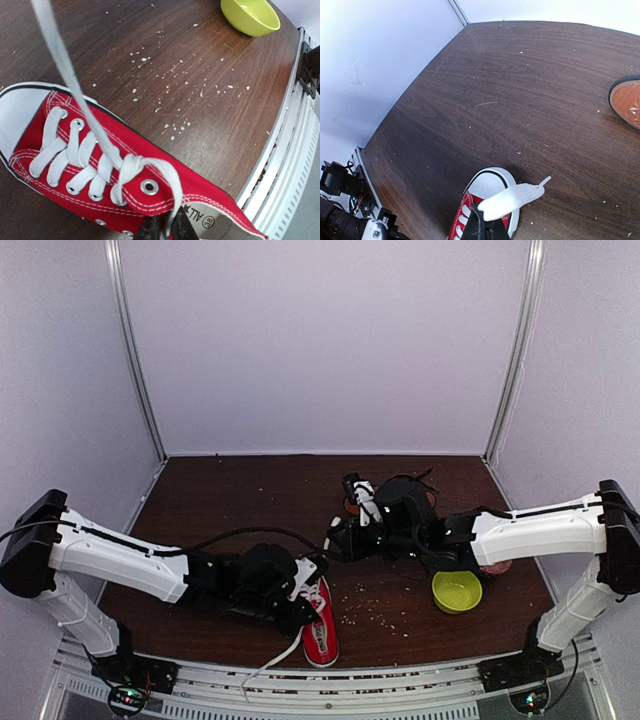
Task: Tie the shoes
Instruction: Place the half-tied shoelace at the center of the board.
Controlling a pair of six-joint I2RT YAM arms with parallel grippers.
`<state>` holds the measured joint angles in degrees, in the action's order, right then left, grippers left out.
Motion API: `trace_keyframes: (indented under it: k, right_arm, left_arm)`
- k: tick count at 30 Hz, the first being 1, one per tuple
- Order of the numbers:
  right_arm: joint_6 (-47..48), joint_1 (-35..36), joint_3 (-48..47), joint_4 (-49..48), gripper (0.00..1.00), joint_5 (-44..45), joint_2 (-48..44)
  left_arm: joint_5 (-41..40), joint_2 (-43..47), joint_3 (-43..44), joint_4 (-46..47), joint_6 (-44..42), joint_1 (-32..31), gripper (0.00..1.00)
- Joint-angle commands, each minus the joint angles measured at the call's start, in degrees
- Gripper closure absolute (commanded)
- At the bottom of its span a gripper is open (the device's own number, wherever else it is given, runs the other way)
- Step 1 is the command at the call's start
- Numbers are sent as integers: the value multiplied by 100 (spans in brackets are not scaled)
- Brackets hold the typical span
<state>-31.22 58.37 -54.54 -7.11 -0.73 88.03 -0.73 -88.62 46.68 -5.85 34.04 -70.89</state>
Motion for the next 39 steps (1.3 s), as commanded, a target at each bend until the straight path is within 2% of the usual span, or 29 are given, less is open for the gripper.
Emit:
trace_keyframes:
  k: [1,9,16,22,31,35,39]
  right_arm:
    - [-81,-59,155,77,100,520,-424]
    - [-148,-195,507,431,100,1034,-870]
    - [-196,-242,994,683,100,1487,-1268]
    - [-558,-261,1515,717,100,1750,-1226]
    - [-824,-271,1952,472,100,1655,-1115]
    - [-667,-273,1812,491,100,1538,-1160]
    - [-270,-273,1407,269,100,943,-1047]
  left_arm:
    - [-241,411,-70,-64,98,-3,88]
    - [-297,783,-458,-126,333,-3,100]
    - [-321,940,-755,-22,545,-3,100]
    - [-441,762,-968,-51,893,-3,100]
    - [-621,506,-927,-74,1152,-3,100]
    - [-958,644,-866,6,1138,4,100]
    - [-1105,911,-878,530,892,51,100]
